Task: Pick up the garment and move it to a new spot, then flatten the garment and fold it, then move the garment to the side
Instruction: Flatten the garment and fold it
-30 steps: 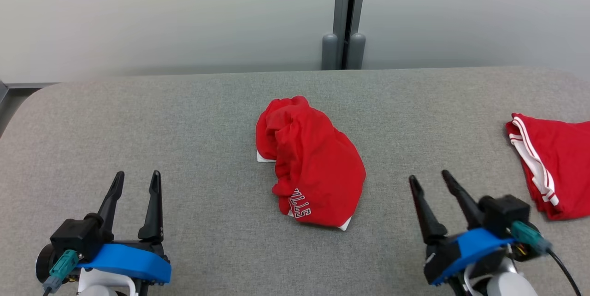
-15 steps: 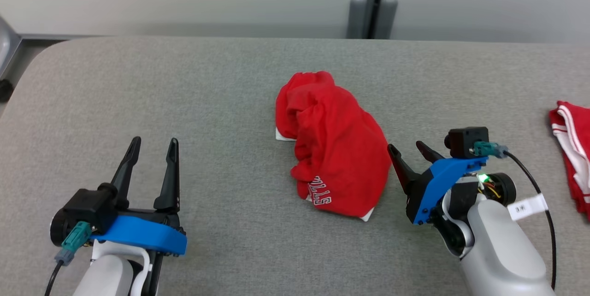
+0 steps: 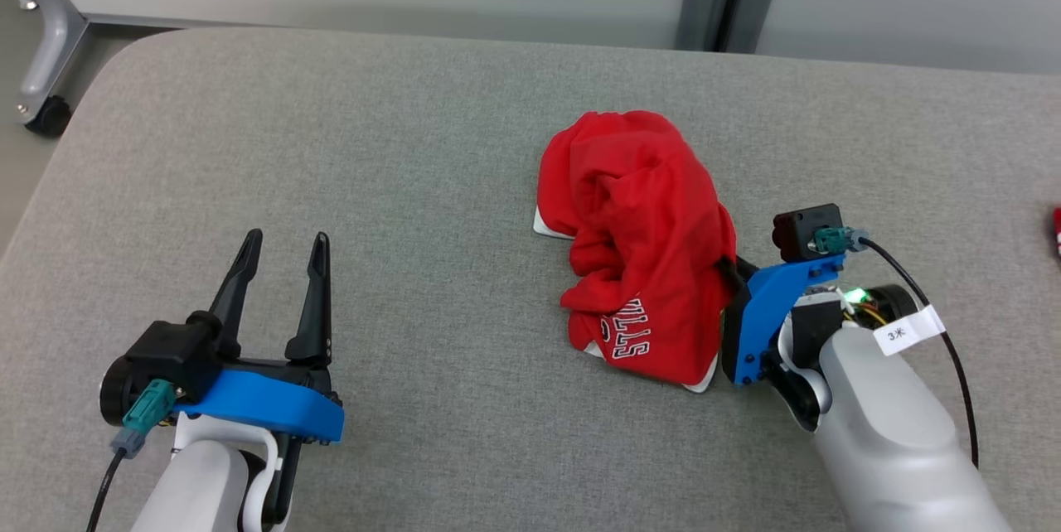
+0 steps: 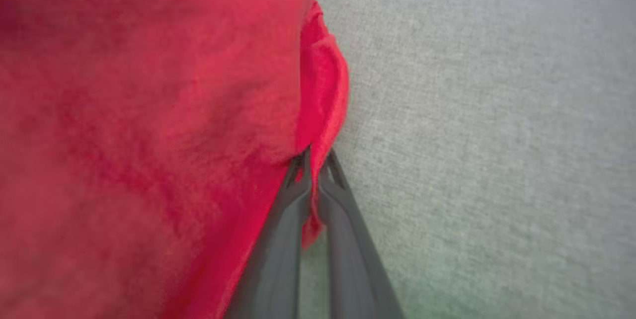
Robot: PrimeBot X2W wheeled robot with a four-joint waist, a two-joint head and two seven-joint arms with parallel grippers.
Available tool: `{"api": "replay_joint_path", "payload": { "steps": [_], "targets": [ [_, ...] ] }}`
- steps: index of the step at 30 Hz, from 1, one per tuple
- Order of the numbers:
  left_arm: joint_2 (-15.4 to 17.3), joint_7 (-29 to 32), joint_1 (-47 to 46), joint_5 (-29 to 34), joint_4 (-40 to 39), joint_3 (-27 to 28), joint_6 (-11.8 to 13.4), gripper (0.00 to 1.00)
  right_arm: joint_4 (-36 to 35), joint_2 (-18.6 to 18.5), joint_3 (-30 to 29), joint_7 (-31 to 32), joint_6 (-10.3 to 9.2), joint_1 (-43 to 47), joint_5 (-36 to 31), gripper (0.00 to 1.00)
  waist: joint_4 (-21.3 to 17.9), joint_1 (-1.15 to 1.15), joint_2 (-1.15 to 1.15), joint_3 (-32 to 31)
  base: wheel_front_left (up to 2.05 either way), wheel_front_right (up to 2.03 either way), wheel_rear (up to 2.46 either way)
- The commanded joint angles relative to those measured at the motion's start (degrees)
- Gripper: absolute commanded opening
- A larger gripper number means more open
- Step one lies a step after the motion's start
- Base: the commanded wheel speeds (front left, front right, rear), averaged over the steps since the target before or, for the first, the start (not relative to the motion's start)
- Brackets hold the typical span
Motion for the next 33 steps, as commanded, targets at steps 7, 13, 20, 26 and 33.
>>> {"api": "replay_joint_path", "payload": {
  "steps": [7, 13, 20, 26, 33],
  "targets": [
    [0.0, -0.3, 2.0, 0.4, -0.2, 1.6, -0.3, 1.0, -8.6, -0.1, 0.0, -5.6, 0.0, -3.4, -6.4, 0.0, -2.9, -0.01, 0.0, -4.1, 0.0, 0.0, 0.0],
    [-0.1, -0.3, 3.7, 0.8, -0.5, 2.6, -0.3, 1.0, -22.4, -0.9, 3.1, -5.7, 0.0, -3.5, -7.6, 0.0, -4.5, -0.01, 0.0, -6.9, 0.0, 0.0, 0.0],
    [-0.2, -0.3, 4.5, 1.0, -0.8, 2.9, -0.7, 1.0, -39.2, -5.3, 4.5, -2.9, 0.0, -1.3, -9.2, 0.0, -4.6, -0.01, 0.0, -8.4, 0.0, 0.0, 0.0],
    [-0.4, -0.3, 4.4, 1.2, -1.0, 2.8, -0.9, 1.0, -45.2, -6.5, 3.5, 2.6, 0.0, 4.5, -7.5, 0.0, -3.5, -0.01, 0.0, -8.1, 0.0, 0.0, 0.0],
    [-0.8, -0.3, 4.1, 1.3, -0.7, 3.1, -1.2, 1.0, -41.8, -4.8, 6.1, 5.1, 0.0, 15.5, -3.9, 0.0, -2.4, -0.01, 0.0, -7.3, 0.0, 0.0, 0.0]
  ]
}}
